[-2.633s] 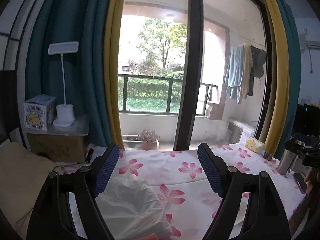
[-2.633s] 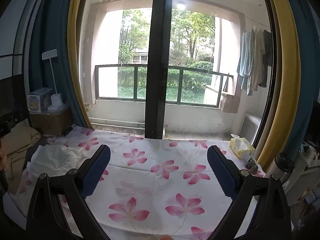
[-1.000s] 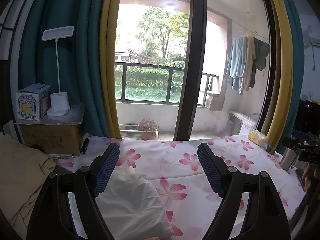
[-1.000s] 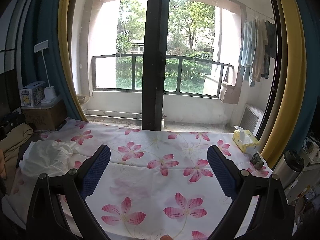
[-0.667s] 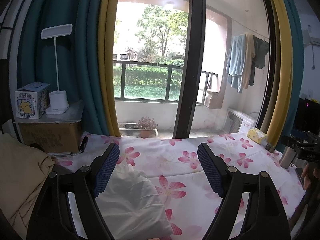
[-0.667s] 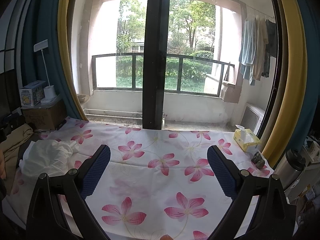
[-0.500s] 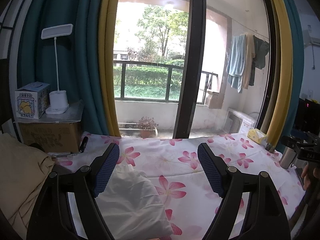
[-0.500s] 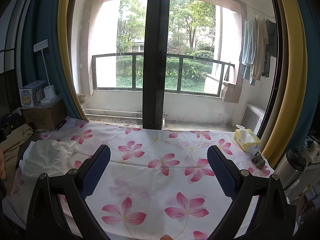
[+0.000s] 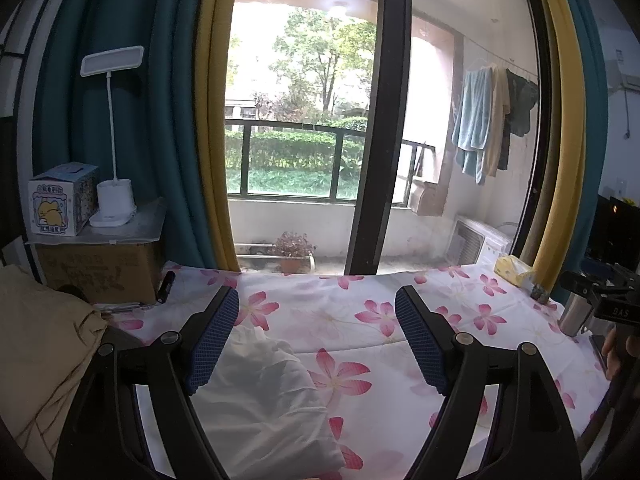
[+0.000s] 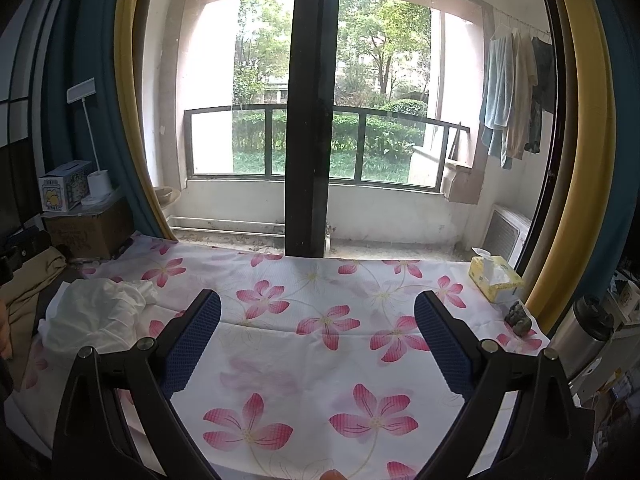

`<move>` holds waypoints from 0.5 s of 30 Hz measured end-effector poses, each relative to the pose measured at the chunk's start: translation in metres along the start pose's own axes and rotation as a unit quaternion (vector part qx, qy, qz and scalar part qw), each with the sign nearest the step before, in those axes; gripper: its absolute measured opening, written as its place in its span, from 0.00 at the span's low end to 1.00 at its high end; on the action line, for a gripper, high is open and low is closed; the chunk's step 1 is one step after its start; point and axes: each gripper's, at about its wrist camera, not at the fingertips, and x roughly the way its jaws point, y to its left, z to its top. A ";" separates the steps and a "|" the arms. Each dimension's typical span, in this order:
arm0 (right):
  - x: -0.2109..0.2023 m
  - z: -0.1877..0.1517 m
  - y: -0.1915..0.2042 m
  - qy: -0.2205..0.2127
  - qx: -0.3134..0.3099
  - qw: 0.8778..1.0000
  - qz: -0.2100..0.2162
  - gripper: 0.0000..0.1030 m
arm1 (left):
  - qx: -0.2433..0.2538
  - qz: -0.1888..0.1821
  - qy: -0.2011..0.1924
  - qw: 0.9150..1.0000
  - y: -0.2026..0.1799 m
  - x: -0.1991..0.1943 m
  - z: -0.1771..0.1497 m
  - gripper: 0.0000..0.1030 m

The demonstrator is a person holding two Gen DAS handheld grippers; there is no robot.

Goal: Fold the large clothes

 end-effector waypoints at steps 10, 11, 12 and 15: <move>0.001 -0.001 0.001 0.002 0.000 1.000 0.004 0.94 | 0.000 0.000 0.000 1.000 -0.001 0.000 0.000 0.81; 0.001 -0.001 0.001 0.002 0.001 1.000 0.005 0.94 | 0.000 0.001 0.000 1.000 -0.001 0.000 0.000 0.81; 0.001 -0.001 0.000 0.002 0.001 1.000 0.004 0.94 | 0.000 0.000 0.000 1.000 -0.001 0.000 0.000 0.81; 0.001 -0.001 0.000 0.002 0.001 1.000 0.005 0.94 | 0.000 0.000 0.000 1.000 -0.001 0.000 0.000 0.81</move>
